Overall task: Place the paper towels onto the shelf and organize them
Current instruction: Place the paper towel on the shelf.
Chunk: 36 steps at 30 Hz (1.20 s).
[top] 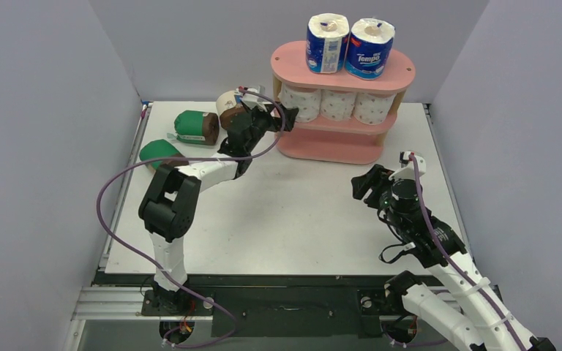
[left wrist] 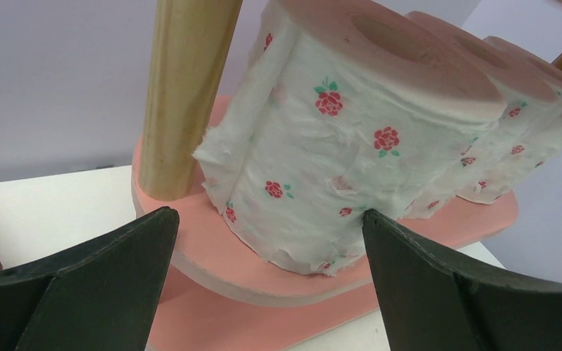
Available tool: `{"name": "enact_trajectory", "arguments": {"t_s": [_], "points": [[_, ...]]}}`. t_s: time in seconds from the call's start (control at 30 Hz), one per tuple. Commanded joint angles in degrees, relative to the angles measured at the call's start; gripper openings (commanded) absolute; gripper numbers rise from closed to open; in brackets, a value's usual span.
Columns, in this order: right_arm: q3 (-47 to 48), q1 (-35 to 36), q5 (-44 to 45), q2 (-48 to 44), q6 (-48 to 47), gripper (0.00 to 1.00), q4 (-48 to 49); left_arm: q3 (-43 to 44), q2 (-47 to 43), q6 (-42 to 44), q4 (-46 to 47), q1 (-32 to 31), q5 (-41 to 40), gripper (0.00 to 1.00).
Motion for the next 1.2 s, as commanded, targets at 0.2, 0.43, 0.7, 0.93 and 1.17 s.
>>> {"name": "enact_trajectory", "arguments": {"t_s": [0.2,0.43,0.7,0.93,1.17], "points": [[-5.3,0.6,0.8,-6.0,-0.6,0.58,3.8,4.9,2.0,0.6,-0.9,1.2,-0.9,0.97],[-6.8,0.7,2.5,-9.0,-0.3,0.58,3.5,6.1,3.2,0.6,-1.2,1.6,-0.8,0.97],[-6.3,0.6,5.3,-9.6,0.1,0.56,1.6,7.8,4.5,0.5,-2.0,1.6,-0.4,0.97],[-6.6,0.6,10.2,-14.6,0.8,0.56,0.7,8.1,4.8,0.6,-2.0,1.6,-0.5,0.97],[-7.4,0.7,11.6,-16.9,0.8,0.58,0.7,8.0,4.7,0.6,-1.9,1.7,-0.5,0.97]]}}
